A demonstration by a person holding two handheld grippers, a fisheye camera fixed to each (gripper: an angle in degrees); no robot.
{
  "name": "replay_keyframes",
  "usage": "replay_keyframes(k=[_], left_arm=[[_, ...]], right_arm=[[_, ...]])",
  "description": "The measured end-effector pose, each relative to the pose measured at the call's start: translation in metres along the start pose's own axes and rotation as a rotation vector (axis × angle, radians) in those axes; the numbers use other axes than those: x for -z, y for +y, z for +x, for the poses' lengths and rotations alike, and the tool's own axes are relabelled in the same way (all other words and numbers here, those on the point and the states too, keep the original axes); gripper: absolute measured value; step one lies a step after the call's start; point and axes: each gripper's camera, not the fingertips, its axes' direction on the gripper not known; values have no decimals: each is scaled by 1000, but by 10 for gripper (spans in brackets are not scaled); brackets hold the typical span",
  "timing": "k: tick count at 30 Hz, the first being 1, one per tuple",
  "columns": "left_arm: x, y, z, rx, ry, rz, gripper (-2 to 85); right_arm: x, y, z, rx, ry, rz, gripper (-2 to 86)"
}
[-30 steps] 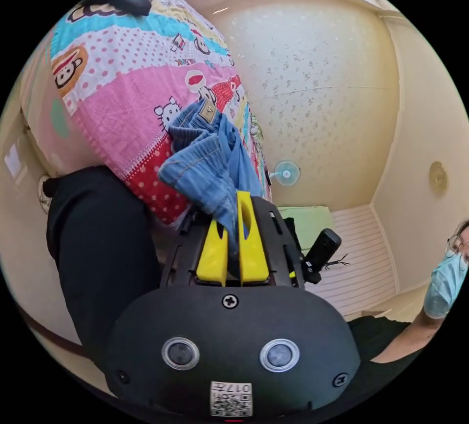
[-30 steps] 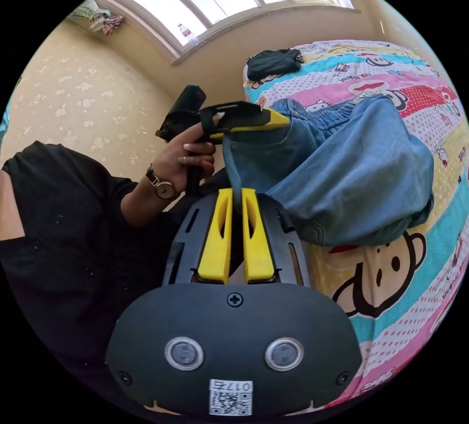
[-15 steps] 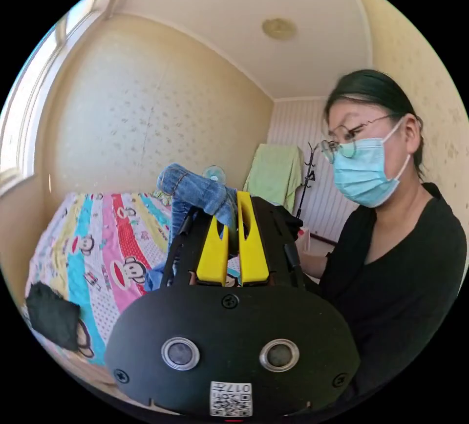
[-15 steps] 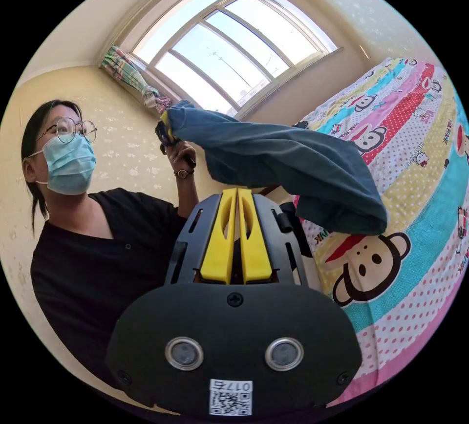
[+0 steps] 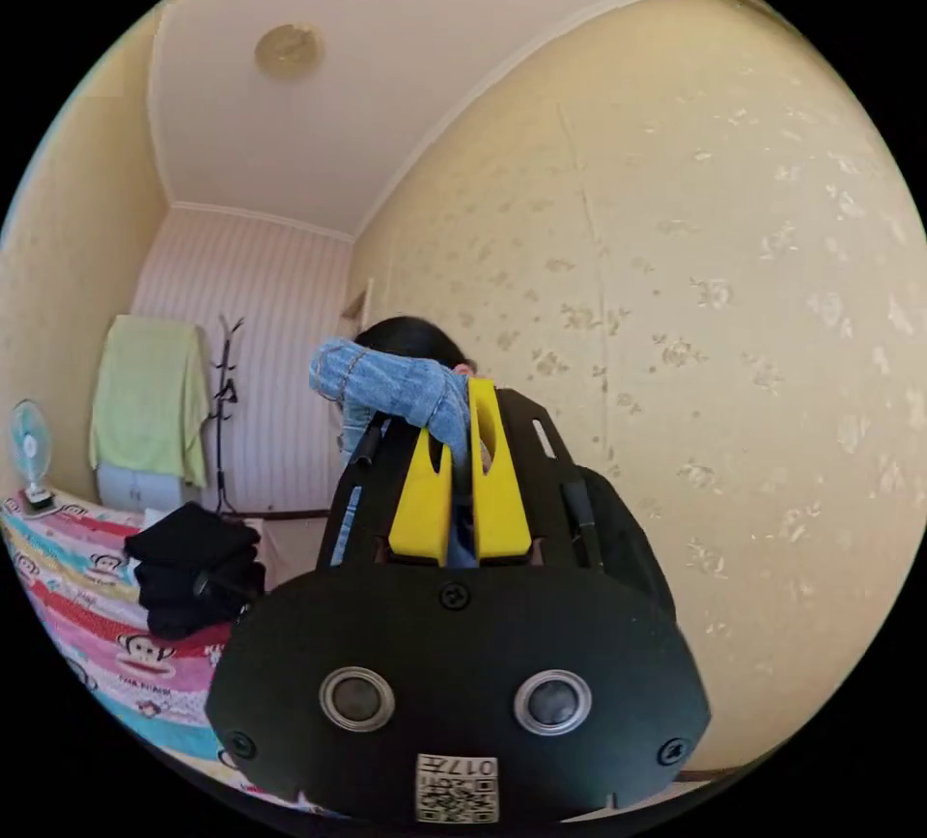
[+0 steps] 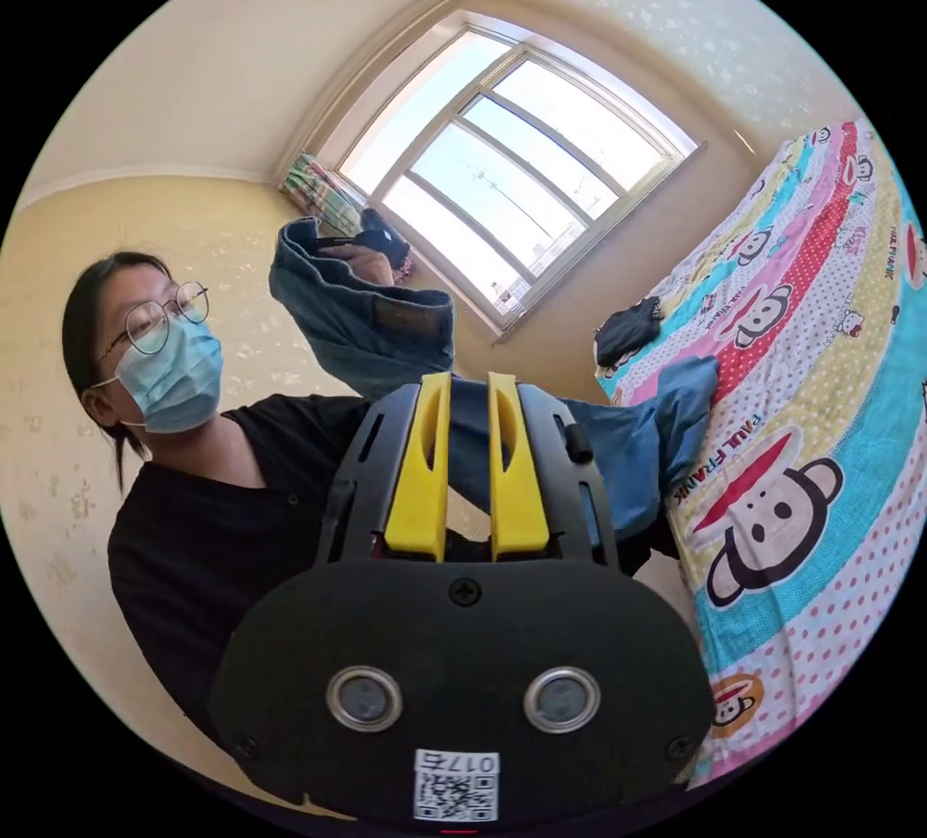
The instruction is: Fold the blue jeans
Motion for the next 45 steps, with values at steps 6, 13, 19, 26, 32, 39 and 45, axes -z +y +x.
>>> replay_keyframes(k=[6,13,19,26,32,39,45], left_arm=[[-44,10,-60,23,54,-45,-5],[-69,25,-114,110,109,-16,-5],[-74,28,-122,86,102,1,-4],[-69,24,-112,41,119,40,-5],[-67,14,-95,-6,24,20,-5],[-62,27,-107,-44,39,47,-5],[-44,45,-145,14,113,159,-5]], right_arm=[[-30,44,-18,173,-56,0,245],[-77,92,-45,348,-9,123,218],[-89,84,-39,367,-80,190,150],[-155,97,-88,580,-182,135,145],[-171,116,-88,559,-338,134,145],[-211,137,-127,608,-301,158,156],[-255,143,-147,593,-492,176,111]])
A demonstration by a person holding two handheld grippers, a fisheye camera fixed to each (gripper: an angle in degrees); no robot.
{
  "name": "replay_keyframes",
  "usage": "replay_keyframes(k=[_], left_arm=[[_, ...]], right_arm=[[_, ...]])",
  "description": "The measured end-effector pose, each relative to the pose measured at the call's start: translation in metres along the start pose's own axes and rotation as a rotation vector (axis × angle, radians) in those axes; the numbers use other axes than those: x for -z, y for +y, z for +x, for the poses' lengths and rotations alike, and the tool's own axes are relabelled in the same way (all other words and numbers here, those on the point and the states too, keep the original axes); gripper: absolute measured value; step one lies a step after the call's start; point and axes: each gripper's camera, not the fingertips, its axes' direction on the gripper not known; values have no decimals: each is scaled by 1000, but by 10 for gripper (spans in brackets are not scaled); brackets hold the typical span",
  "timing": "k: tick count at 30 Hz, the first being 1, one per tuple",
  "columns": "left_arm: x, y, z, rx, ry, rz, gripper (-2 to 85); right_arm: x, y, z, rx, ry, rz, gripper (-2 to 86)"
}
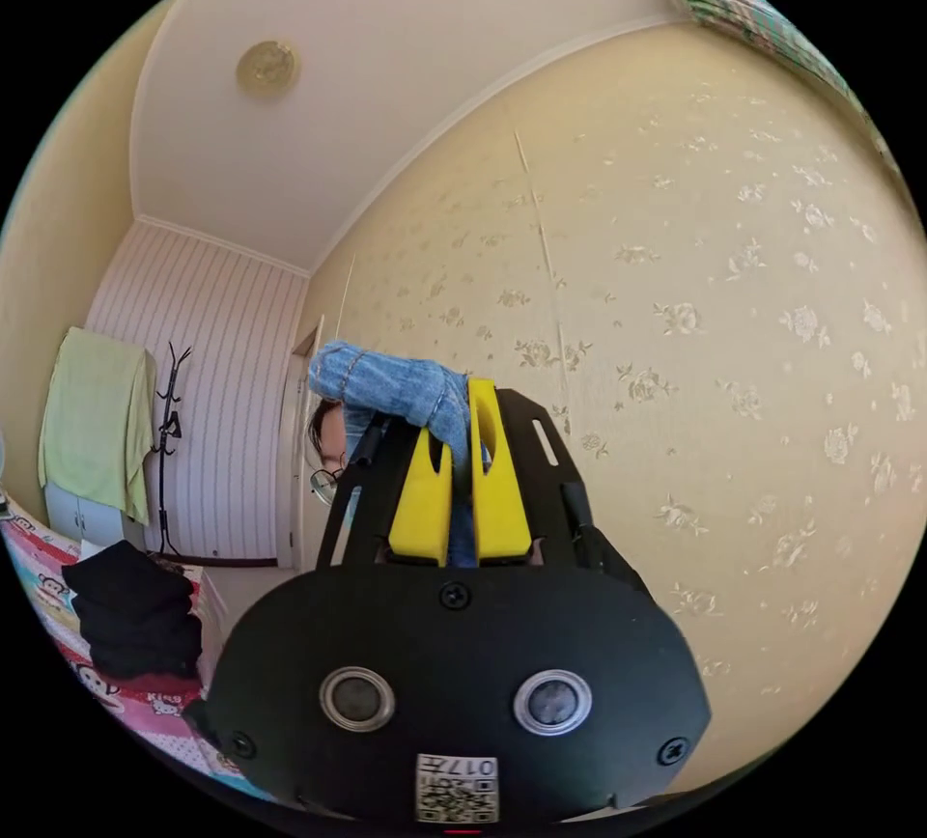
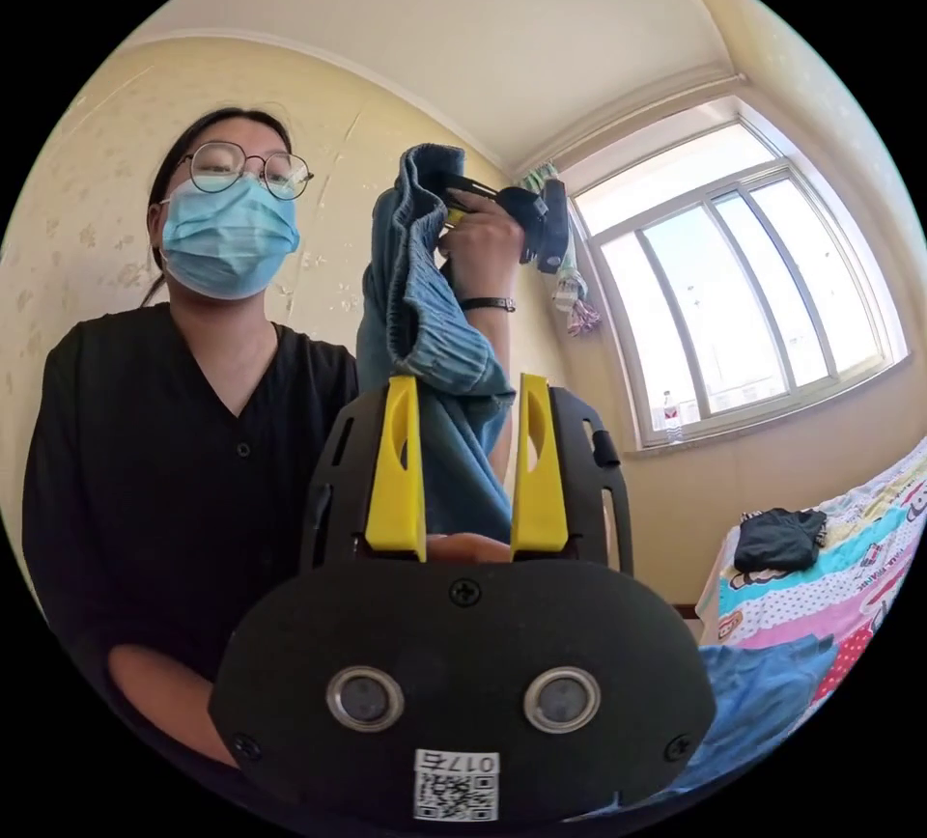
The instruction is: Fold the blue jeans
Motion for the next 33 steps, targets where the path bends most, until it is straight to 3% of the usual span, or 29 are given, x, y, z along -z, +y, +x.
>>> replay_keyframes(k=[7,14,23,29,33], left_arm=[[23,4,7,-7,-188,-6,-5],[33,-28,34,-70,-541,-27,-6],[-28,-134,72,-373,-860,-137,-5],[-86,-222,76,-510,-944,-292,-5],[-99,-262,52,-467,-1039,-383,-5]], right_arm=[[7,-23,-26,6,-15,114,49],[-11,-195,-154,277,324,45,31],[-207,-385,-321,589,867,-232,26],[-312,-459,-377,629,1108,-185,25],[-340,-499,-385,561,1220,-131,24]])
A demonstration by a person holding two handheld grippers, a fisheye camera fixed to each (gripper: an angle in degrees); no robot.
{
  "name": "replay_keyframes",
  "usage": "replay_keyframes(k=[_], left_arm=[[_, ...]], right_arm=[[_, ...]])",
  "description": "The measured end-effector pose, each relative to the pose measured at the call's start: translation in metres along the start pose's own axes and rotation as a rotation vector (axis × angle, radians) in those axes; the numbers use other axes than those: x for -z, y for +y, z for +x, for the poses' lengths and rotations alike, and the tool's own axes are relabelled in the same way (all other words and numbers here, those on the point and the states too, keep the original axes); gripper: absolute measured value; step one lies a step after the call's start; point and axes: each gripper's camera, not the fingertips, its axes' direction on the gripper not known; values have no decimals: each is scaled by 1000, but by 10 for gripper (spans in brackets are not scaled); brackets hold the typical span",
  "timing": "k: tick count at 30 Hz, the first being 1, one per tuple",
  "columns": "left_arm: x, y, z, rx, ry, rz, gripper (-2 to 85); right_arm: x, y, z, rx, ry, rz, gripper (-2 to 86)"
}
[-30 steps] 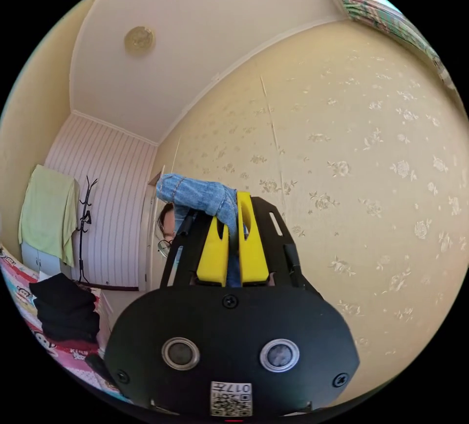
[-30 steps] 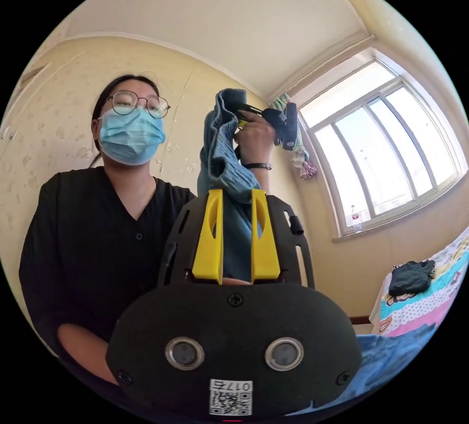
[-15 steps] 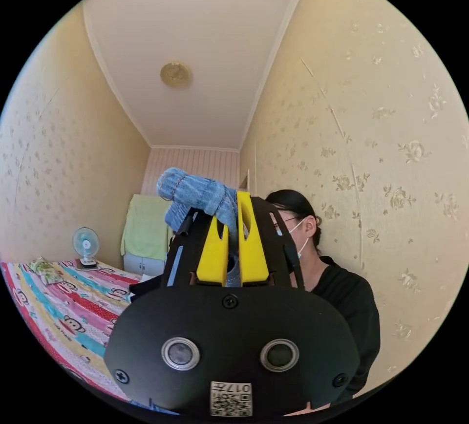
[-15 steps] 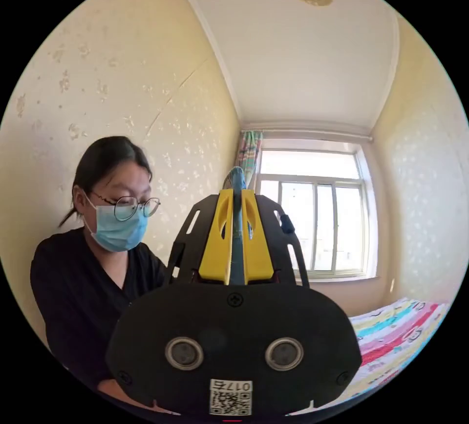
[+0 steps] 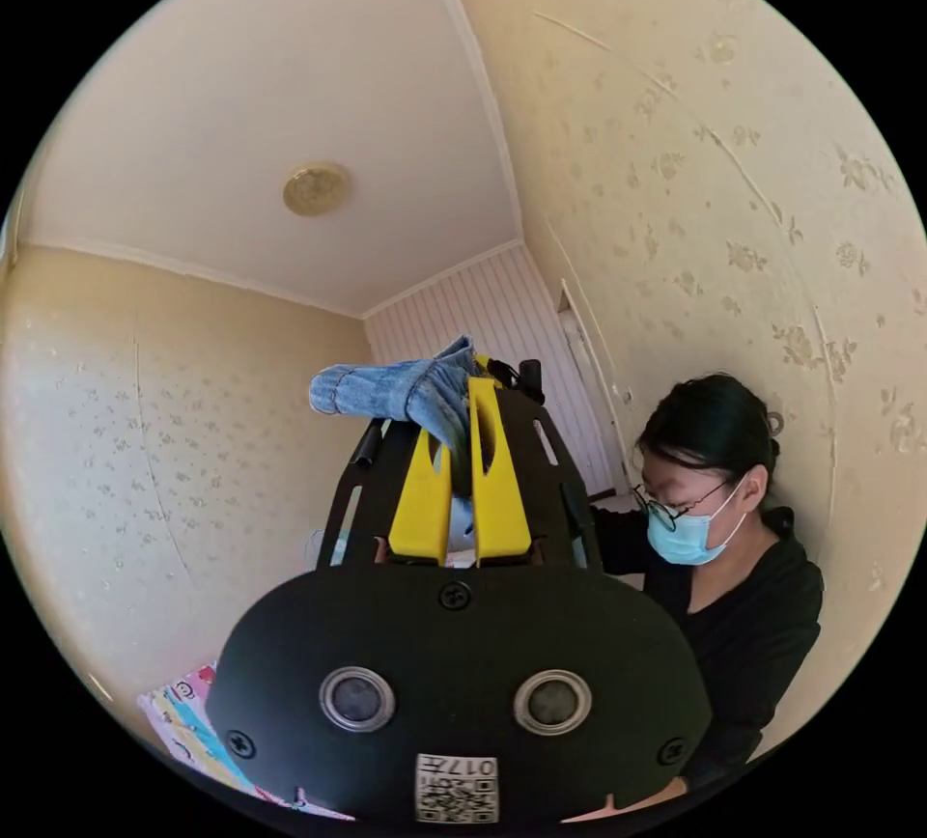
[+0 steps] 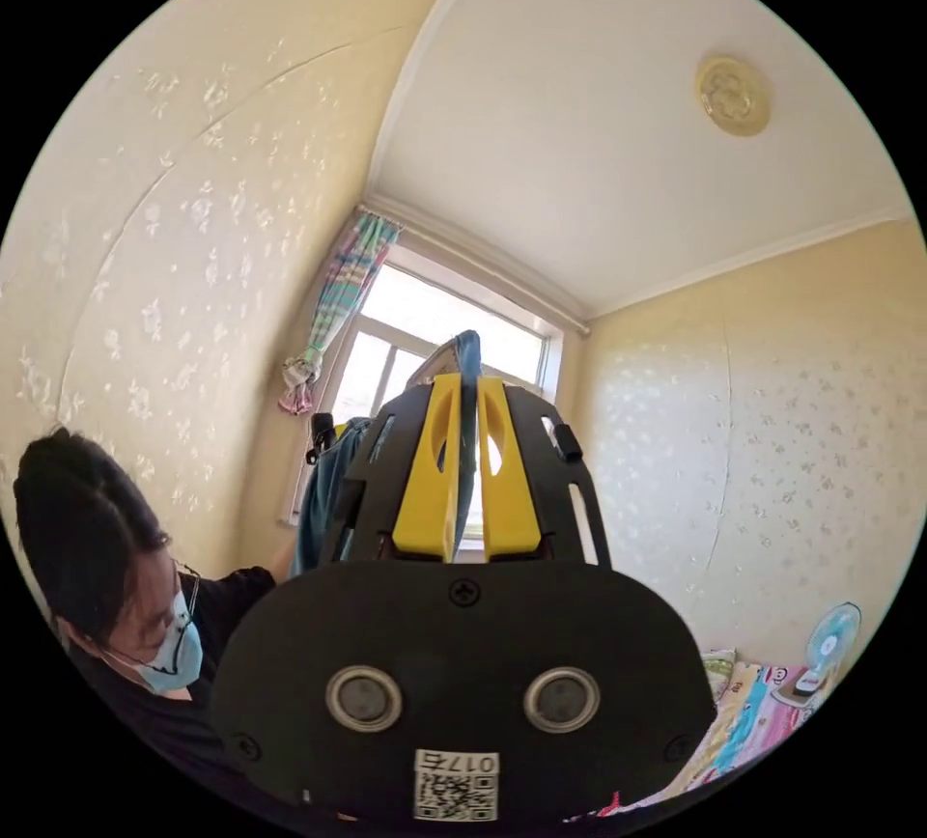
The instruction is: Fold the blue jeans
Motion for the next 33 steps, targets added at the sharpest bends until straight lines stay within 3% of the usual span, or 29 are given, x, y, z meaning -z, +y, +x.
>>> replay_keyframes(k=[6,10,17,21,25,28,33], left_arm=[[-43,0,-53,104,-74,-185,-7],[-65,29,-93,222,-230,-299,-7],[-73,48,-86,187,-216,-301,-8],[-56,45,-53,157,-194,-178,-8],[-28,44,2,191,-358,22,-7],[-8,34,29,166,-354,133,-8],[10,11,17,194,-301,109,-8]], right_arm=[[-21,-21,10,-82,160,-28,26],[-35,-25,21,-97,253,-87,28],[-26,-44,2,-60,288,-109,28],[-4,-66,-32,0,292,-80,27],[11,-84,-59,67,256,-54,27],[16,-103,-74,106,239,-64,26],[18,-127,-66,103,222,-60,25]])
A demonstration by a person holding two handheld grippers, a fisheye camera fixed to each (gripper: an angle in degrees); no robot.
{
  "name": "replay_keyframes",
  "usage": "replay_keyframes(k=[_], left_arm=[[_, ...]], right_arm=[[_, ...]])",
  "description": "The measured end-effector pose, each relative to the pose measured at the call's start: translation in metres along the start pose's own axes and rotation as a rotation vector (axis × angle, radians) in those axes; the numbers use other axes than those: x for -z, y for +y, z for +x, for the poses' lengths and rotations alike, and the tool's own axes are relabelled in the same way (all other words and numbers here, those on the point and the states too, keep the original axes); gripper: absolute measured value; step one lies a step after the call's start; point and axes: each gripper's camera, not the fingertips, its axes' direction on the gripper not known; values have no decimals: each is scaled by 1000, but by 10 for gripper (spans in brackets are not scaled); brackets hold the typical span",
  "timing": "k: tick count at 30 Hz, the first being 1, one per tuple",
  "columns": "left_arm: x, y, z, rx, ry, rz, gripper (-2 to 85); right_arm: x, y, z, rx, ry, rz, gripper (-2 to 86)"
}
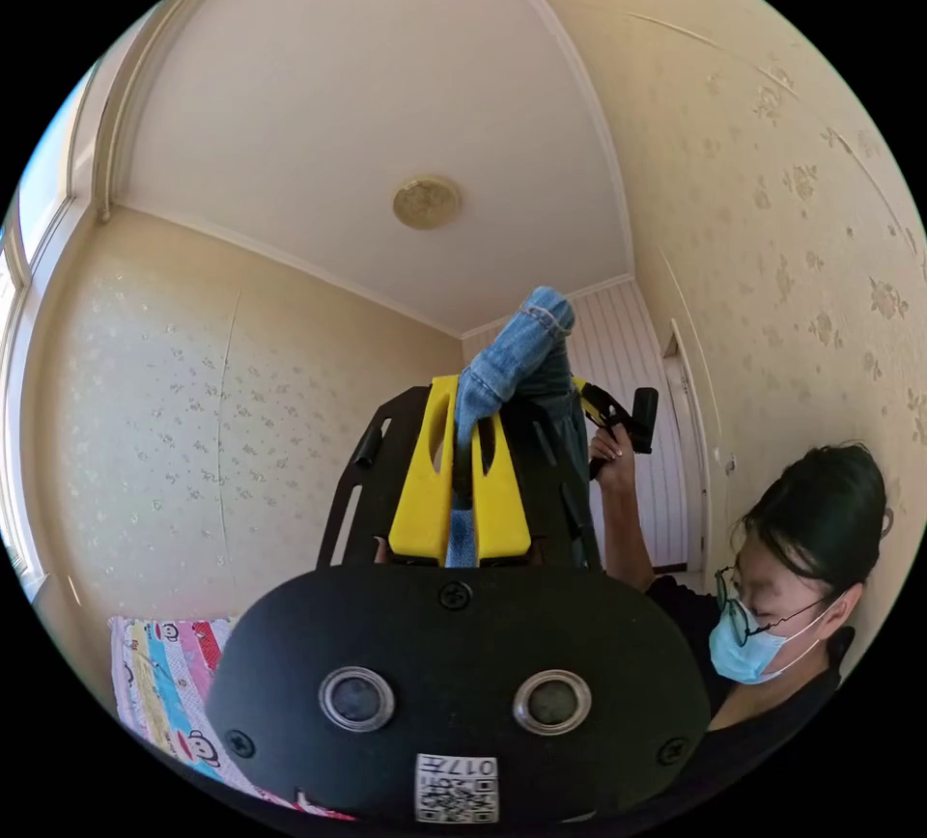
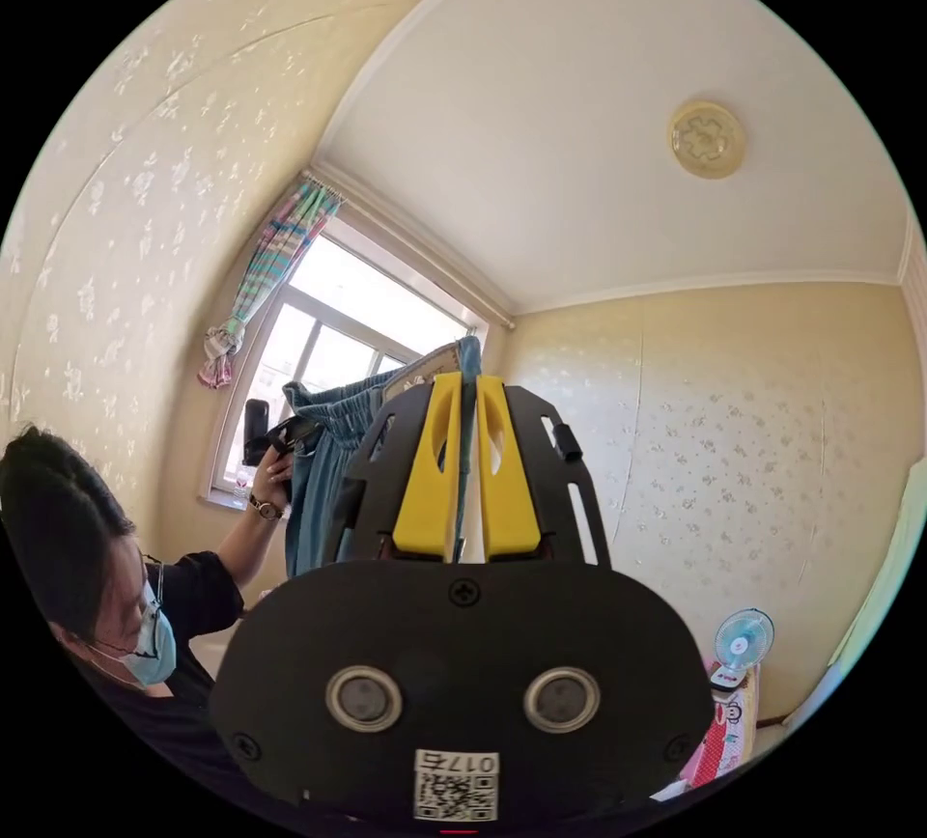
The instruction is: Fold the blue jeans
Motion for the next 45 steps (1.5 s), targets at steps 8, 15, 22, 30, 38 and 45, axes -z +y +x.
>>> replay_keyframes(k=[8,15,22,30,38,45], left_arm=[[-21,30,-106,122,-63,-108,-7],[-71,123,-277,397,-96,-287,-7],[-152,234,-469,454,-256,-488,2],[-144,489,-632,708,-493,-859,98],[52,792,-505,855,-241,-1317,100],[225,842,-286,1110,-192,-1219,121]], right_arm=[[-83,15,82,-93,11,-150,25],[-238,109,242,-324,19,-419,26],[-399,215,385,-377,143,-635,27],[-534,467,534,-630,314,-841,45],[-453,754,460,-523,105,-1425,88],[-260,833,320,-864,152,-1520,130]])
